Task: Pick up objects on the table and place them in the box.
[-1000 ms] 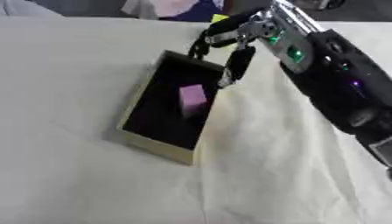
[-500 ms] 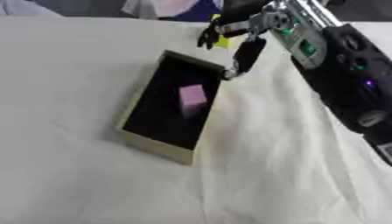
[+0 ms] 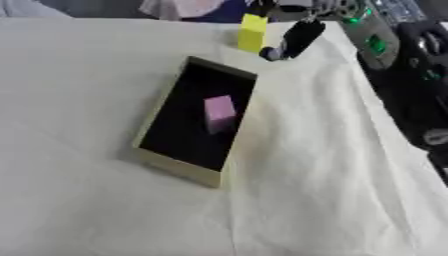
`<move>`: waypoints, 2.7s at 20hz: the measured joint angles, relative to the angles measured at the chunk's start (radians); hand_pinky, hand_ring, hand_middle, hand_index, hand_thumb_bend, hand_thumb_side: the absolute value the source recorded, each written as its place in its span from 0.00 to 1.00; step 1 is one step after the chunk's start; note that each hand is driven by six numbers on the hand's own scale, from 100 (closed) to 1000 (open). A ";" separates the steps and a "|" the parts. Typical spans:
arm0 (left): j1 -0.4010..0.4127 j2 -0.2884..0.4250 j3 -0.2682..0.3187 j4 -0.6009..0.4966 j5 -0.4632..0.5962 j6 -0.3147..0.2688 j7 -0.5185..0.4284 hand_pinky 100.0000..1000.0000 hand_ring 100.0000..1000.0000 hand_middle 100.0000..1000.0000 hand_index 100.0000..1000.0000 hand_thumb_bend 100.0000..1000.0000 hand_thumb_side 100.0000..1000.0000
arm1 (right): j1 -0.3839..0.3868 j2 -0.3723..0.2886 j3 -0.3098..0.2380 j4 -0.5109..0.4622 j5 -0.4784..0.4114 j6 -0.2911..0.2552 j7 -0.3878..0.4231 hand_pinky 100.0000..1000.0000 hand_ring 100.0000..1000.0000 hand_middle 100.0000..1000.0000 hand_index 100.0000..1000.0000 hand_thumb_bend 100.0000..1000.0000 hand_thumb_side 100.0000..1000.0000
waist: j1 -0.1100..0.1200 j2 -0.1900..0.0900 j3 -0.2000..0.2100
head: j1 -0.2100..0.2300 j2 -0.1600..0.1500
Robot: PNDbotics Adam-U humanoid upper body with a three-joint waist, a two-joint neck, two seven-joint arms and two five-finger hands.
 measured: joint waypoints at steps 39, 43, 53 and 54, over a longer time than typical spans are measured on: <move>-0.033 -0.001 -0.001 0.000 0.008 -0.001 -0.008 0.65 0.72 0.72 0.83 0.23 0.70 | -0.309 0.256 -0.375 0.670 0.557 0.328 -0.108 0.98 0.95 0.85 1.00 0.26 0.18 | 0.006 0.062 0.044 | -0.028 -0.079; -0.035 -0.001 -0.001 0.000 0.009 0.000 -0.010 0.65 0.72 0.72 0.83 0.23 0.69 | -0.310 0.266 -0.393 0.670 0.554 0.334 -0.113 1.00 0.96 0.86 1.00 0.29 0.05 | 0.007 0.069 0.047 | -0.028 -0.080; -0.047 -0.001 -0.007 0.000 0.009 0.001 -0.019 0.64 0.72 0.73 0.83 0.22 0.69 | -0.334 0.273 -0.401 0.670 0.539 0.354 -0.117 1.00 0.95 0.86 1.00 0.29 0.06 | 0.002 0.087 0.051 | -0.032 -0.091; -0.050 -0.001 -0.007 0.000 0.009 0.001 -0.019 0.64 0.72 0.73 0.83 0.22 0.69 | -0.335 0.273 -0.406 0.671 0.543 0.361 -0.117 1.00 0.95 0.86 1.00 0.28 0.06 | 0.002 0.089 0.054 | -0.034 -0.094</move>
